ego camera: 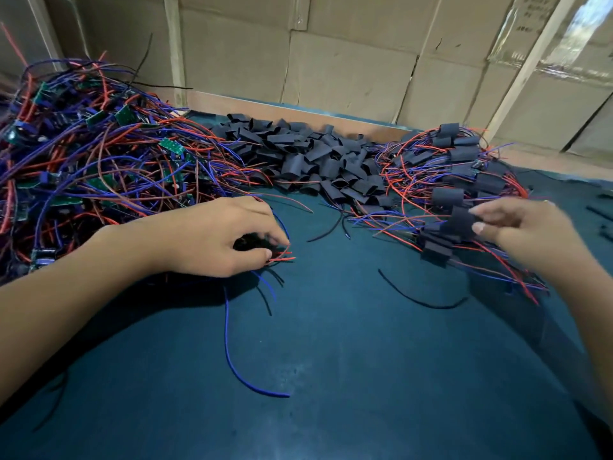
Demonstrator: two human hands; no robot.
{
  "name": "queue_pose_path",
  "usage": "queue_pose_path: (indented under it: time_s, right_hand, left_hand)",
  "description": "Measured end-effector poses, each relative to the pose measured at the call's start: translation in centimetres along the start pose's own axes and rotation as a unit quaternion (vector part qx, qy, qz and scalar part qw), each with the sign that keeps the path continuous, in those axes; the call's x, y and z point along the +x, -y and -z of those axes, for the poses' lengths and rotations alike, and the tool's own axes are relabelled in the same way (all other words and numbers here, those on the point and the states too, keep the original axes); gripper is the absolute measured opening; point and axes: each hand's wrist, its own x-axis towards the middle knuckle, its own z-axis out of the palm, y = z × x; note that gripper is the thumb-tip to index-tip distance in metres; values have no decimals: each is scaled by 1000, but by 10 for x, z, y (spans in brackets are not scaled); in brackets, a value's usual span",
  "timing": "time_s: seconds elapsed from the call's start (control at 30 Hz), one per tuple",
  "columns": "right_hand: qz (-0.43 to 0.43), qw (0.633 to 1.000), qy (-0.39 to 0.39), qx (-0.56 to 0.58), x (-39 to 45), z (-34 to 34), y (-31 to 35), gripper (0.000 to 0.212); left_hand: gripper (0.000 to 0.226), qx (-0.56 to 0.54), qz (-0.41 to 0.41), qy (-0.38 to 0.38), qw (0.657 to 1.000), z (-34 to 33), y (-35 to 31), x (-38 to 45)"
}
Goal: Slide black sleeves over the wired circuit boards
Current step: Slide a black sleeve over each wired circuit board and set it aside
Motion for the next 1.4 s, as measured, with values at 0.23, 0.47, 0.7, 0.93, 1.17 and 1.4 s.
queue_pose_path:
  time_s: [0.23, 0.47, 0.7, 0.93, 1.17, 1.4]
  right_hand:
    - [34, 991, -20, -130, -1, -18, 17, 35]
    - [237, 956, -64, 160, -46, -48, 92, 31]
    - [222, 934, 97, 263, -84, -83, 131, 36]
    - [198, 939, 39, 278, -64, -71, 115, 12]
    - [202, 968, -68, 134, -44, -48, 90, 31]
    - [274, 960, -53, -13, -43, -49, 88, 24]
  left_hand:
    - [21, 32, -28, -10, 999, 0, 1, 1]
    - [31, -34, -16, -136, 990, -6, -5, 5]
    - [31, -77, -64, -192, 976, -18, -32, 13]
    - [55, 26, -28, -127, 991, -9, -26, 5]
    - [25, 190, 4, -114, 975, 1, 1, 2]
    - [25, 114, 4, -74, 991, -9, -2, 6]
